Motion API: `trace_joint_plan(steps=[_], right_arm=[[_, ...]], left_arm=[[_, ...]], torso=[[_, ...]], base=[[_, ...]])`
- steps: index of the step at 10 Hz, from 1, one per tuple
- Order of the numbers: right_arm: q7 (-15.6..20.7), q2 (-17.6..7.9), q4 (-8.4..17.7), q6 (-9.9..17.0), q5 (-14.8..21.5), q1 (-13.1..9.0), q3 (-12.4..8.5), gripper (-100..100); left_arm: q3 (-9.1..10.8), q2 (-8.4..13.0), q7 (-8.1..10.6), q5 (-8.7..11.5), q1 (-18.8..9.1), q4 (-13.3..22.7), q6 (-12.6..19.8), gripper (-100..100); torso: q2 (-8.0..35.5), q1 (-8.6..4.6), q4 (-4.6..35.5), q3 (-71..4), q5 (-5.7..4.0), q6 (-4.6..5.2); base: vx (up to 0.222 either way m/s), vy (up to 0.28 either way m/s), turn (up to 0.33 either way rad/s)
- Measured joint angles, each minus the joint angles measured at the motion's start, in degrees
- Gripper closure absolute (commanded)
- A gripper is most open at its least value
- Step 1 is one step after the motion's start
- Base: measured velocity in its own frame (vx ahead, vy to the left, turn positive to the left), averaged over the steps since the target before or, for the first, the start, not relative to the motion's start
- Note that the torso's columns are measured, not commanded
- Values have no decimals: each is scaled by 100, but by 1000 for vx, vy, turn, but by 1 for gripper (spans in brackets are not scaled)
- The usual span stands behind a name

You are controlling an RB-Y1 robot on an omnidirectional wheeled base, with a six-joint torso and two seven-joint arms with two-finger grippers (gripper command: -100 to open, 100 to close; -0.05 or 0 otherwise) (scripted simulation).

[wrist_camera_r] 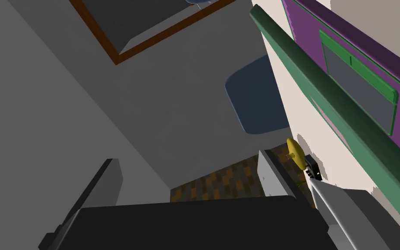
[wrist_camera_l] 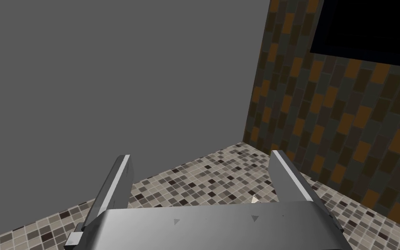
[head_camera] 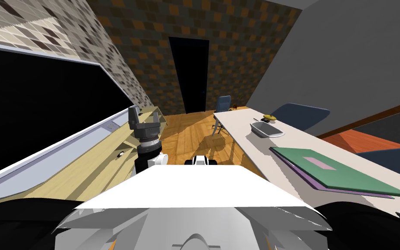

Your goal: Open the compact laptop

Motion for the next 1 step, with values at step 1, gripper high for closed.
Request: trace_joint_plan(steps=[1], right_arm=[[0,0,0,0,0,0,0,0]], left_arm=[[0,0,0,0,0,0,0,0]], torso=[[0,0,0,0,0,0]], base=[[0,0,0]])
